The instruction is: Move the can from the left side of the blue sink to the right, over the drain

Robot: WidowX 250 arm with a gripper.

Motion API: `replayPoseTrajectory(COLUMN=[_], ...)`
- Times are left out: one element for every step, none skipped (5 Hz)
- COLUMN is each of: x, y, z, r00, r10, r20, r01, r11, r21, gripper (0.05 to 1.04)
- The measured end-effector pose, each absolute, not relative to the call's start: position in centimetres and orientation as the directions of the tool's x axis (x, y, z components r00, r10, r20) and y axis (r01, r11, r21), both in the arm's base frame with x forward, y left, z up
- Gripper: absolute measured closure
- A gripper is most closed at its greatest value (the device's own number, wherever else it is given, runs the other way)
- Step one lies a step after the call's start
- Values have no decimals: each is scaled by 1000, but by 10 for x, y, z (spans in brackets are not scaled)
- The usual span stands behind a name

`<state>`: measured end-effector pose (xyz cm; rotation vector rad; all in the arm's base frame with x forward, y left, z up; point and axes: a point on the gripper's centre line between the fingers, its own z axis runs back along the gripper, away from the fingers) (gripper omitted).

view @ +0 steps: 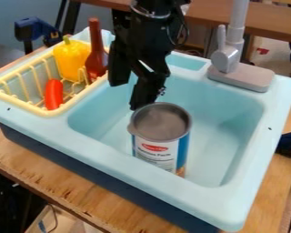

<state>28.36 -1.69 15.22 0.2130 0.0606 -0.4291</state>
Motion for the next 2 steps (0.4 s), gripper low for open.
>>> replayPoseTrajectory(x=[280, 277], y=[-7, 1], z=[155, 164], r00=[930, 950], r10=[-344, -278], r20=[-129, -146], r01=[364, 306], r11=[909, 923], r21=[202, 233], gripper=[84, 84])
